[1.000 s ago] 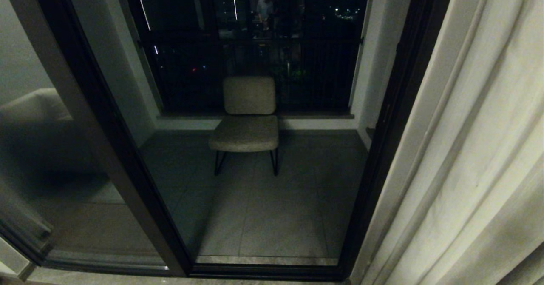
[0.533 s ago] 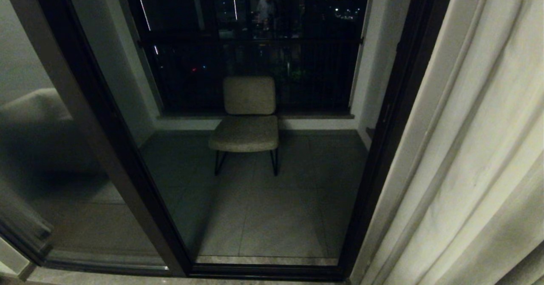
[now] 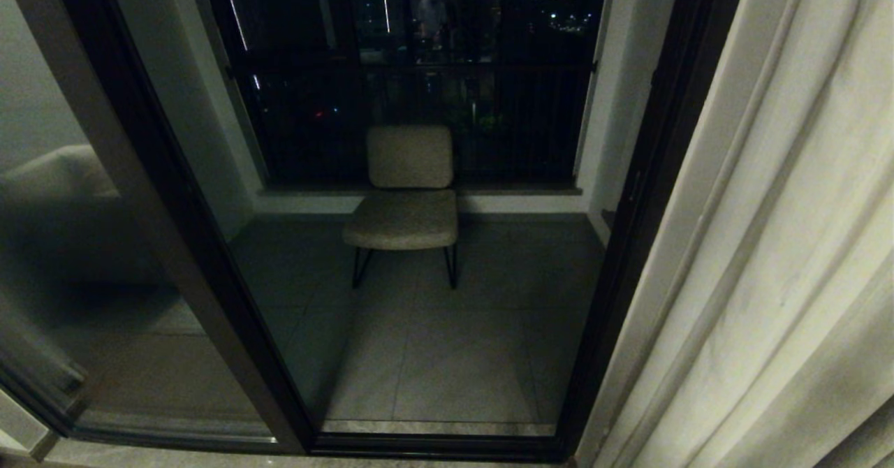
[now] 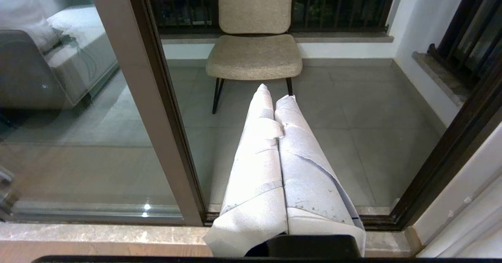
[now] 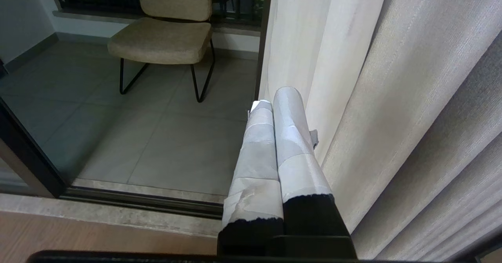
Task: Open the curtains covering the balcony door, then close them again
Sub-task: Close the inner curtains on both sides
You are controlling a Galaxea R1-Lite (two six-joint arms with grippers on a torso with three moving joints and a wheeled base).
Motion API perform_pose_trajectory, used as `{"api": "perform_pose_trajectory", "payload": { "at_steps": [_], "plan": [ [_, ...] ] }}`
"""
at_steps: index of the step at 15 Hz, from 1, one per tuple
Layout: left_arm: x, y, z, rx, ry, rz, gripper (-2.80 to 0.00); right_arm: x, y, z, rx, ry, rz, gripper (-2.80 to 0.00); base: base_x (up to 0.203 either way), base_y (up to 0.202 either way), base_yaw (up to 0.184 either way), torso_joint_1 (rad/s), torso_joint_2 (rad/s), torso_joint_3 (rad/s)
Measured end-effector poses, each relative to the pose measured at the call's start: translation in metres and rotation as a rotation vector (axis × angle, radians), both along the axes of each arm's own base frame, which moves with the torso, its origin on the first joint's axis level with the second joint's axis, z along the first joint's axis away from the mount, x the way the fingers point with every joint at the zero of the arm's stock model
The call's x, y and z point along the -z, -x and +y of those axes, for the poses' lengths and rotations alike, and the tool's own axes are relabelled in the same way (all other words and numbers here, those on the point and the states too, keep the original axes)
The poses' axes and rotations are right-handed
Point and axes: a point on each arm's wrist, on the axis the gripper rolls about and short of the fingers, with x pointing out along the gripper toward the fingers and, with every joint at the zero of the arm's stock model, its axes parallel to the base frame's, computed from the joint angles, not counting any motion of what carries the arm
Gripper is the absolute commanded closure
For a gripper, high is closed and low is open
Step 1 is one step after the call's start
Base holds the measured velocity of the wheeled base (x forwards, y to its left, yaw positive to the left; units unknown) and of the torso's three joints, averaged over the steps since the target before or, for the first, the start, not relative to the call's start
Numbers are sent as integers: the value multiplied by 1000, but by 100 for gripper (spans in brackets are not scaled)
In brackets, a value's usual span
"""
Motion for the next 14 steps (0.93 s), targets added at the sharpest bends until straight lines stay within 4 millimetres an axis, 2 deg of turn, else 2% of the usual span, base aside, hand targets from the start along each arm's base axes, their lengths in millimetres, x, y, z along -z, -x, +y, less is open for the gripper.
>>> {"api": "perform_pose_trajectory", "payload": {
  "at_steps": [14],
  "plan": [
    [0, 0, 0, 0, 0, 0, 0, 0, 0, 0, 2, 5, 0, 0, 0, 0, 0, 0, 0, 0]
  ]
}}
